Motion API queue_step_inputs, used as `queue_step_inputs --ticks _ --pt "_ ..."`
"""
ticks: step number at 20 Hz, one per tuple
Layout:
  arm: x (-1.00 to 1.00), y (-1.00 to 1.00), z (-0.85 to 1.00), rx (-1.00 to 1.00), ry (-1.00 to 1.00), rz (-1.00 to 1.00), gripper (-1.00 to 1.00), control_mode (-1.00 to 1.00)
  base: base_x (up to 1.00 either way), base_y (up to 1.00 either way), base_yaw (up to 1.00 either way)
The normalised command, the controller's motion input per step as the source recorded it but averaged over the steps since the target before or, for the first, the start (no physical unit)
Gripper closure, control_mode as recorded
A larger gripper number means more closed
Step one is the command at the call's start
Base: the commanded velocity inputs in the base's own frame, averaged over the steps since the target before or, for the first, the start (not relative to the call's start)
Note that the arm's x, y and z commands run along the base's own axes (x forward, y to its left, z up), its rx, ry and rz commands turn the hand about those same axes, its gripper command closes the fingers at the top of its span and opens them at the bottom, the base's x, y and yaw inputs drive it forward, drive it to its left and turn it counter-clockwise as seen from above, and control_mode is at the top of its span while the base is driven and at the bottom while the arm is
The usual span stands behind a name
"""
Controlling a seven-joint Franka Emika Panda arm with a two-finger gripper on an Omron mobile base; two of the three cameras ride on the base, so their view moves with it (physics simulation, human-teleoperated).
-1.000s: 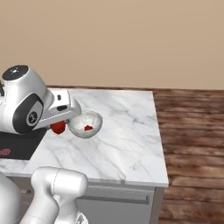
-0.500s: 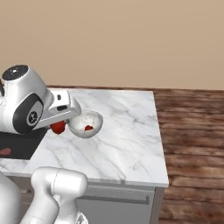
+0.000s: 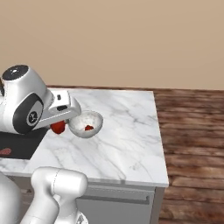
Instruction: Pick the bell peppers from the cabinet and place them in one bowl. Pick the tangerine from the sink and place it in the other bowl.
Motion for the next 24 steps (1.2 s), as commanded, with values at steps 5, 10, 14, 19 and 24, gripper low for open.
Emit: queue_step_inputs --ticks 5,10,14,19,24 --pt "0.56 0.05 0.00 0.00 0.05 0.00 1.00 -1.00 0.00 0.00 0.00" --pt "0.71 -0.02 0.00 0.00 0.11 0.00 1.00 -1.00 0.00 0.00 0.00" --pt "0.46 -0.16 0.00 0.00 0.10 0.05 1.00 -1.00 0.00 0.00 0.00" --pt "0.72 0.00 0.00 0.00 0.00 -0.09 1.00 -1.00 0.00 0.00 0.00" --pt "0.74 0.15 -0.02 0.00 0.00 -0.18 1.00 -1.00 0.00 0.00 0.00"
